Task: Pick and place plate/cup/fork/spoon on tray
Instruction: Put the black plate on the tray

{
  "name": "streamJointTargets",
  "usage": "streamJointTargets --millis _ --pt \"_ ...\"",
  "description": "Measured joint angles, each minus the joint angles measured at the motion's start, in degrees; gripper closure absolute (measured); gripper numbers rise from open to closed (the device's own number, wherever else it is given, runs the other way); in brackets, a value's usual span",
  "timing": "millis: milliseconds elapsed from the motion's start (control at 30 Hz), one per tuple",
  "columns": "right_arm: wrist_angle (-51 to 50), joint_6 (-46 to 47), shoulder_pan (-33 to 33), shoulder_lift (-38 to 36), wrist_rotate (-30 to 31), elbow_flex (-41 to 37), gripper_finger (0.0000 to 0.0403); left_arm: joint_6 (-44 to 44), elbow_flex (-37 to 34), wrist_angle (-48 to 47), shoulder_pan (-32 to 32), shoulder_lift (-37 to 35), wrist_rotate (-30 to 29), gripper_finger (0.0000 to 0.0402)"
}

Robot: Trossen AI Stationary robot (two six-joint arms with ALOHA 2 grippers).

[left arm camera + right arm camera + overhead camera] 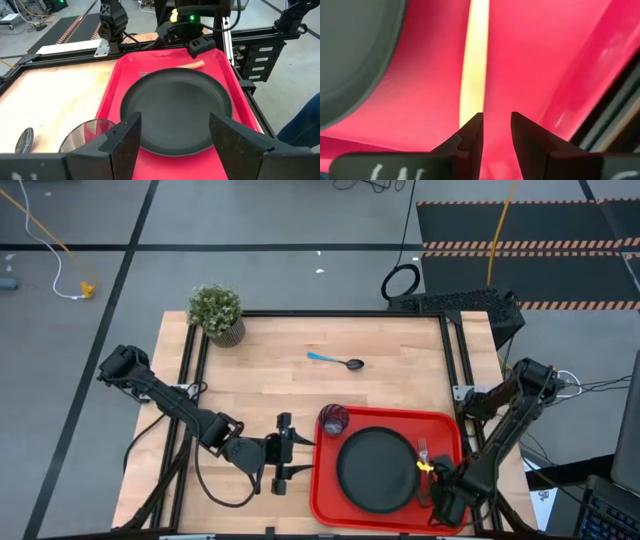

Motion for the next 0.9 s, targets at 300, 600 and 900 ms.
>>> streamJointTargets --millis 300,600,900 --pt "3.26 -0.63 1.65 3.94 -0.16 0.00 0.0314 -1.03 0.00 0.07 0.00 0.02 0.00 0.0165" --pt "4.79 -0.65 1.65 4.01 0.02 -0.02 0.0314 -2.15 0.00 0.07 -0.39 0.02 -0.02 0.0165" --pt "5.95 -0.61 1.63 4.01 0.15 -0.02 0.0314 -3.31 0.00 -0.13 -1.43 0.02 -0.02 0.0165"
